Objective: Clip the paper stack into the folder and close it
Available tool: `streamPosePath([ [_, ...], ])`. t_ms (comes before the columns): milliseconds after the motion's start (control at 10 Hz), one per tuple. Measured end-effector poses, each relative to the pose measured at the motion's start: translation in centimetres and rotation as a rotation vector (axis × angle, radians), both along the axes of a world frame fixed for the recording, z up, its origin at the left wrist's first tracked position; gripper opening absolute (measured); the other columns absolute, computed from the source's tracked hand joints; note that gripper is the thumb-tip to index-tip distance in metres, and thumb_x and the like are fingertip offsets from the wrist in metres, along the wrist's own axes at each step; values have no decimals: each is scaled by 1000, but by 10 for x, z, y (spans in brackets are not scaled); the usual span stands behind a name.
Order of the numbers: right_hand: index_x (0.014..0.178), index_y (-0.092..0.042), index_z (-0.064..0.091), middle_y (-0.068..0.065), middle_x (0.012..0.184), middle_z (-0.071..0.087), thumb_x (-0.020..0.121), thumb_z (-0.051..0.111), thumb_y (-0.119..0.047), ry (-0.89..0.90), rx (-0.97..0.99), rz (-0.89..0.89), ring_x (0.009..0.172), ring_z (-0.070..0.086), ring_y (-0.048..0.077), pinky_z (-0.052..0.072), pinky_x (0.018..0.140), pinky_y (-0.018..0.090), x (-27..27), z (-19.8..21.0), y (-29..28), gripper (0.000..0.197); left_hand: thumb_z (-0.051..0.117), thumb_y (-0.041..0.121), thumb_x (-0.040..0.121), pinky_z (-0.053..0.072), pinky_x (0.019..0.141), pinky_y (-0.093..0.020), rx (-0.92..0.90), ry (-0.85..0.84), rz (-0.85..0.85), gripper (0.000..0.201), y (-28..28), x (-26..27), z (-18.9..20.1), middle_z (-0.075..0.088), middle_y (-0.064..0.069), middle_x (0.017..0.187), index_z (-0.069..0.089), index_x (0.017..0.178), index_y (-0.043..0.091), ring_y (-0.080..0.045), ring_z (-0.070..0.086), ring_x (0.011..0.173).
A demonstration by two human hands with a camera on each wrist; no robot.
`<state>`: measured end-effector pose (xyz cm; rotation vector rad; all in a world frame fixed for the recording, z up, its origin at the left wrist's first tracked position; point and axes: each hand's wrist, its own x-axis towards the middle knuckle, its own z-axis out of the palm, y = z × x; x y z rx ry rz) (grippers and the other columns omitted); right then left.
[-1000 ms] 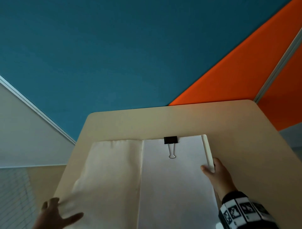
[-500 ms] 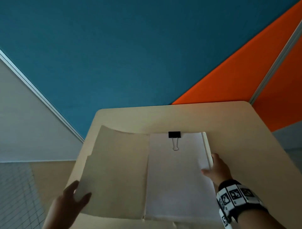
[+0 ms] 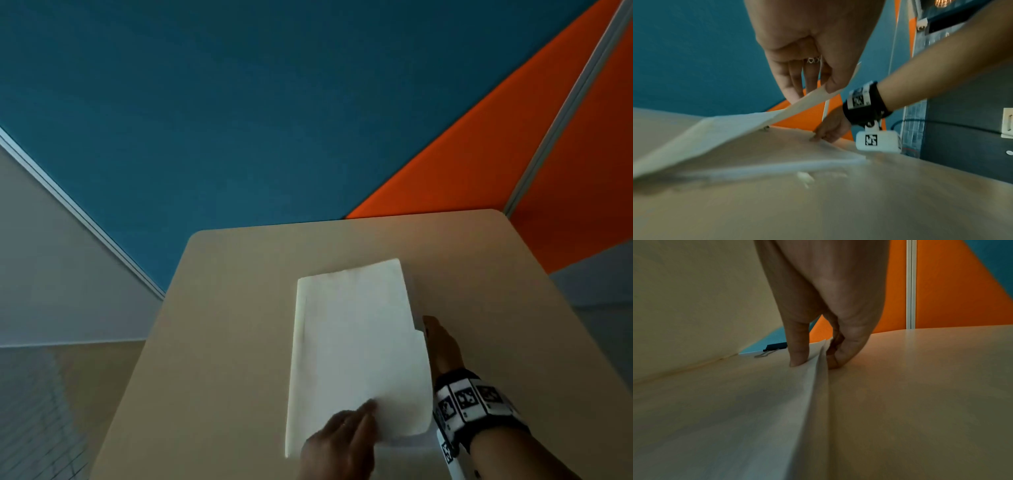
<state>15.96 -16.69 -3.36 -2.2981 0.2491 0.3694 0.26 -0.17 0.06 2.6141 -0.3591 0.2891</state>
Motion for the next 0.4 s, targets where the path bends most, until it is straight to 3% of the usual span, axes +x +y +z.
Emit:
streamPosePath([
  [100,126,-6,40,19,130,51,90,43,-12,2,-28,-19,116,49,34,39,97,40,-2,-2,-1,37,52,23,59,40,31,-13,59,94,29,28,-6,7,-28,74,25,85,67,82,30,6,62,52],
  [200,121,-9,44,15,119,57,84,54,-12,27,15,3,105,54,31,44,84,35,-7,-1,-4,39,52,28,55,38,28,-13,89,156,28,29,-11,10,-38,73,27,89,51,84,29,4,60,47],
  [300,120,-9,45,16,115,55,75,67,-10,-29,15,7,102,54,30,45,88,38,-21,-2,-18,50,57,60,39,37,29,-11,148,307,-9,48,-14,13,-34,70,30,98,46,78,32,4,58,49],
  [400,114,-6,53,25,105,58,64,72,8,-256,-13,-35,104,58,27,44,88,27,-65,-20,-50,55,51,71,42,41,38,-8,209,283,-14,54,-7,16,-34,70,32,86,42,82,36,8,61,54],
])
